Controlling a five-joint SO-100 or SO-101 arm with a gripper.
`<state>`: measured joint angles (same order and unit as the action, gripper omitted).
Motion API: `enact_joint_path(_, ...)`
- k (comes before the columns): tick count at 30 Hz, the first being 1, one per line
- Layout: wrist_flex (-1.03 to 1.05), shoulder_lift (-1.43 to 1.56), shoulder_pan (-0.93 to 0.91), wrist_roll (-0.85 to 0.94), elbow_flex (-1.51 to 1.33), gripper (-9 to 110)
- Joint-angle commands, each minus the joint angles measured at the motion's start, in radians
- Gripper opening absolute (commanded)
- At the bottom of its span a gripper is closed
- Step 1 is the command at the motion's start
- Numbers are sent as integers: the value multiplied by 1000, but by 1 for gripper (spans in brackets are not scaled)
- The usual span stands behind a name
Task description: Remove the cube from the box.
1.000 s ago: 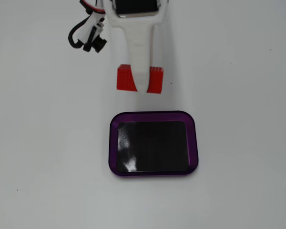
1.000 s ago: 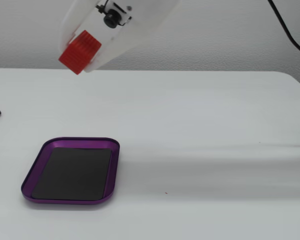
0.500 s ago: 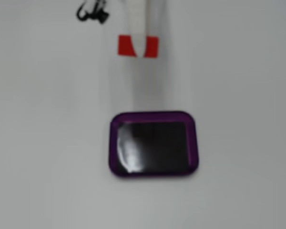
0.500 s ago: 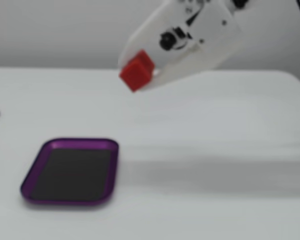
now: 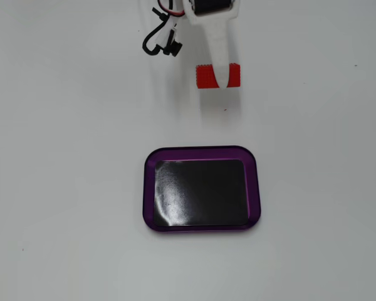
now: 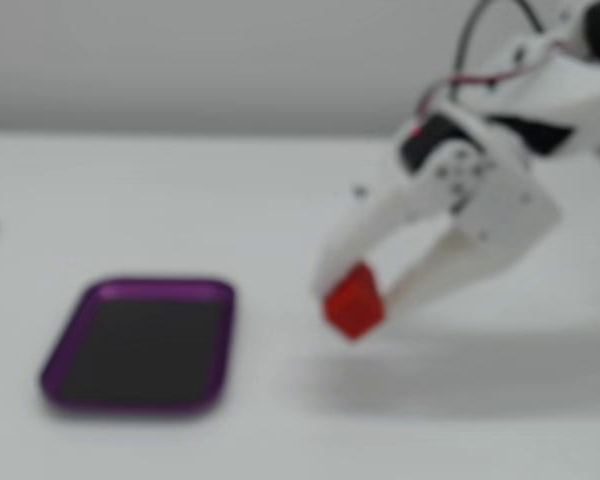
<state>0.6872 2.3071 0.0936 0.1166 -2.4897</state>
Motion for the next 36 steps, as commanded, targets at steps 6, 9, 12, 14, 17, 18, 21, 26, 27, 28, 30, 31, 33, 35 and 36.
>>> enact_joint_path(6, -20, 29, 6, 6, -48, 0)
enact_joint_path(9, -18, 34, 6, 6, -55, 0)
enact_joint_path(12, -15, 38, 6, 6, -55, 0)
enact_joint_path(14, -14, 38, 6, 6, -55, 0)
enact_joint_path(17, -11, 38, 6, 6, -55, 0)
enact_joint_path(18, -11, 38, 6, 6, -55, 0)
enact_joint_path(21, -11, 38, 6, 6, -55, 0)
enact_joint_path(26, -6, 38, 6, 6, -55, 0)
enact_joint_path(27, -6, 38, 6, 6, -55, 0)
enact_joint_path(28, -6, 38, 6, 6, -55, 0)
enact_joint_path(30, -6, 38, 6, 6, -55, 0)
enact_joint_path(31, -6, 38, 6, 6, -55, 0)
enact_joint_path(33, -6, 40, 5, 6, -55, 0)
enact_joint_path(35, -6, 40, 5, 6, -55, 0)
enact_joint_path(36, -6, 40, 5, 6, -55, 0)
